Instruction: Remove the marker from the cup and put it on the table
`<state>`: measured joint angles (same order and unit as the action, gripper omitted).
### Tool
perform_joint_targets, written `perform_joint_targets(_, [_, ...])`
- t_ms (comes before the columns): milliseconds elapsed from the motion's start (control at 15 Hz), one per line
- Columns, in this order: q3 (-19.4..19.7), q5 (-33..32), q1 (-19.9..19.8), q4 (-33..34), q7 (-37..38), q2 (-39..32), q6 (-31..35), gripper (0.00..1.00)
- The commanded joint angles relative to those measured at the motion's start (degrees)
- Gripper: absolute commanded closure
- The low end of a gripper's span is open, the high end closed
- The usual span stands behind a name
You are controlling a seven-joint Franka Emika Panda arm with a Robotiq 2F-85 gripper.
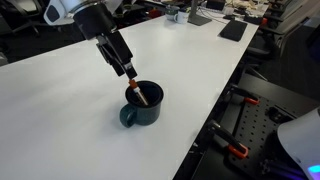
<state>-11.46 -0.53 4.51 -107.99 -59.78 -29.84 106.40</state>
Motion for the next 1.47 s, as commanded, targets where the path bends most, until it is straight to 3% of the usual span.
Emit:
perform_joint_targets(0, [-0.1,0.0,-0.1,0.2,0.2,-0.3,-0.2,0.0])
perform_joint_targets(867, [-0.2,0.0,-0.3,0.5,-0.3,-1.7,-0.5,0.02])
perform_joint_targets(933, [-0.2,-0.1,-0.3,0.5,-0.4,-1.7,-0.5,0.09])
perform_joint_targets(1000, [-0.3,0.0,-0.3,0.5,-0.5,-1.7,-0.4,0.26])
perform_joint_targets(1133, [-0.2,0.1,-0.4,0.5,-0.4,-1.7,-0.4,0.36])
perform_joint_targets(1400, [-0.2,0.1,-0.5,0.4,-0.4,-1.7,-0.4,0.68])
